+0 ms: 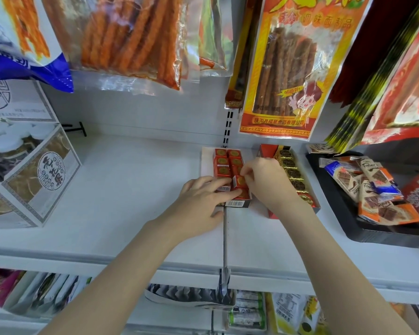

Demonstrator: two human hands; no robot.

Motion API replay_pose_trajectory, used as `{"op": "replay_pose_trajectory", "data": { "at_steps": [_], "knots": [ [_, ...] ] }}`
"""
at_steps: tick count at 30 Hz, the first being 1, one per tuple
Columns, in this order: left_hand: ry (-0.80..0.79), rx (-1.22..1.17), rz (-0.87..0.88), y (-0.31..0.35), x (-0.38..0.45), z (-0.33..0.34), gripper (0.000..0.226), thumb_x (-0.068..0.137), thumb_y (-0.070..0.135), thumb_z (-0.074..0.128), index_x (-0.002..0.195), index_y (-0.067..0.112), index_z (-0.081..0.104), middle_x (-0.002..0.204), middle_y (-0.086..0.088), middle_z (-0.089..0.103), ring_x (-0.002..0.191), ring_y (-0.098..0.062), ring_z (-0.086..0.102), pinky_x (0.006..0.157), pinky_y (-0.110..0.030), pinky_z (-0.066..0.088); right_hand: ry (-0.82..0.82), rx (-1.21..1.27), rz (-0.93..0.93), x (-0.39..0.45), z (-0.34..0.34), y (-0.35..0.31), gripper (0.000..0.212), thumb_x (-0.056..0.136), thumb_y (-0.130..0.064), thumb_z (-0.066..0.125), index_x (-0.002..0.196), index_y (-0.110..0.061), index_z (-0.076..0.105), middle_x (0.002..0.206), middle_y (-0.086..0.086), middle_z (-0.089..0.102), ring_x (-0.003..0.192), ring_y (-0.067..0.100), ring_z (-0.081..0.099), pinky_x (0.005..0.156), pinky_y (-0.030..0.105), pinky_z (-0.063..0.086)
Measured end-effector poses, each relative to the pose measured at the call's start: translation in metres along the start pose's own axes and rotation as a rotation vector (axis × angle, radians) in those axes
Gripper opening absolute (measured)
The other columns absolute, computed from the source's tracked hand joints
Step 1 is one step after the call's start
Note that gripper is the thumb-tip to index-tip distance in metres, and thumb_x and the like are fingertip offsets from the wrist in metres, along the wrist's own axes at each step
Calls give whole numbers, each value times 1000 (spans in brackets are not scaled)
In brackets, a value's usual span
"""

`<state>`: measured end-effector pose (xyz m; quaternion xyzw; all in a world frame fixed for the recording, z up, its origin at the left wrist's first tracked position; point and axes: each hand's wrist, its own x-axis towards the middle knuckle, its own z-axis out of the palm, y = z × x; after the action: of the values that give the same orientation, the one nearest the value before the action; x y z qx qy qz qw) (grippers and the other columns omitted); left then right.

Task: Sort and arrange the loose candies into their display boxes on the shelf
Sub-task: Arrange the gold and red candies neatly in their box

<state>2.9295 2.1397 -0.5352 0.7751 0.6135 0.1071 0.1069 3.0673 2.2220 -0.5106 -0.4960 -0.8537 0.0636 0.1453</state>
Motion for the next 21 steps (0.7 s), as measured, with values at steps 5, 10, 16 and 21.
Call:
{"op": "replay_pose_trajectory", "data": {
  "at_steps": [5,10,16,21],
  "knots": [
    [-10,-1,7,-3,2,-1,58,92,27,45,142,43,20,152,15,17,135,-10,10,107,-26,6,-31,43,-50,3,-5,4,21,89,-7,52,97,-9,71,105,4,68,100,21,58,94,26,40],
    [94,-49,-43,-4,14,-2,68,88,38,50,145,34,13,152,17,17,135,-5,9,109,-30,6,-21,102,-36,5,-1,10,18,87,-8,56,96,-11,72,103,4,69,100,26,57,97,39,44],
    [57,14,-69,-4,33,4,72,83,51,51,144,32,18,153,15,17,141,-10,-1,113,-41,-3,-2,144,-18,2,3,17,22,89,-6,52,98,-14,71,106,4,68,104,23,58,100,33,43],
    [16,45,-97,-6,35,4,76,81,61,48,144,37,14,154,16,13,143,-11,-8,114,-49,-10,-40,165,-27,2,-1,21,29,91,-3,45,102,-14,70,111,3,67,109,21,54,100,27,39]
  ]
}}
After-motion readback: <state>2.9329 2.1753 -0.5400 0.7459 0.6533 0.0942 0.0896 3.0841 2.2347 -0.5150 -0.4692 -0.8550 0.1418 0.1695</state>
